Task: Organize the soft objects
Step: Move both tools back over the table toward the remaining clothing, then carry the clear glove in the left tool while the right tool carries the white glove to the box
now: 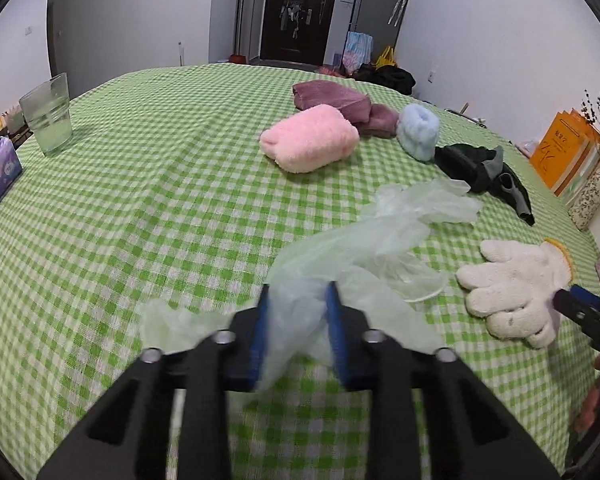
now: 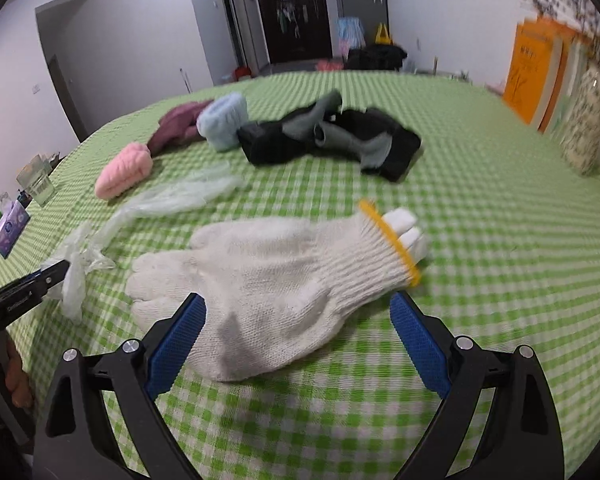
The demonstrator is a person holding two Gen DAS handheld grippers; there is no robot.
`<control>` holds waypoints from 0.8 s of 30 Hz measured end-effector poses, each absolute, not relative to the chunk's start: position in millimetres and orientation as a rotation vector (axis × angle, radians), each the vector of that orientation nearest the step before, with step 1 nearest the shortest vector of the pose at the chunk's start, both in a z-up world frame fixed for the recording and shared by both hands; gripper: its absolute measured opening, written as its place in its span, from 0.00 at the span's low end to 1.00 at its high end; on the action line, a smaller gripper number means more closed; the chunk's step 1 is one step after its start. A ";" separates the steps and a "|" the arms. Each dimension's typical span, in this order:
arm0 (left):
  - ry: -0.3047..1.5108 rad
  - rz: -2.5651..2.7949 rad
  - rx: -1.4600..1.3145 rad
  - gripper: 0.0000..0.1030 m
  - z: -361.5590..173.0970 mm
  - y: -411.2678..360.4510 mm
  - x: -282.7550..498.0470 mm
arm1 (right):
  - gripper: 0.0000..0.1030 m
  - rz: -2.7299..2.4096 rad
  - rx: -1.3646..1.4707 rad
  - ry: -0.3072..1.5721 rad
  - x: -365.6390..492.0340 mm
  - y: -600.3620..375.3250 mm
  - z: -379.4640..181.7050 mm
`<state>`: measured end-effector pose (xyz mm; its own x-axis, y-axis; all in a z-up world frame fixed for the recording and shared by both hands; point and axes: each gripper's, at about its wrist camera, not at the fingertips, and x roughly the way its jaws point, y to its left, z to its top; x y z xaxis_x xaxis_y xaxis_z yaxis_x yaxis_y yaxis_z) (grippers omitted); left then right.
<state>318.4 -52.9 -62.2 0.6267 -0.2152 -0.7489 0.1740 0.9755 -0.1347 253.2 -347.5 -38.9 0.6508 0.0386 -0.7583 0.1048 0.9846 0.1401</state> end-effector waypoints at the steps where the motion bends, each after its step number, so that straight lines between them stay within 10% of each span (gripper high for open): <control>1: 0.861 -0.226 -0.052 0.17 -60.0 -52.9 315.9 | 0.87 -0.040 0.179 0.875 256.7 -346.9 -41.5; 10: 0.755 -0.247 -0.067 0.11 -20.0 -42.5 288.9 | 0.87 -0.062 0.123 0.931 283.8 -344.5 -52.6; 15: 0.727 -0.239 -0.075 0.11 -7.5 -37.7 281.3 | 0.23 0.009 0.170 0.909 275.6 -349.0 -46.4; 24: 0.696 -0.241 -0.057 0.11 2.7 -37.6 263.5 | 0.15 0.009 0.119 0.740 230.7 -345.5 9.9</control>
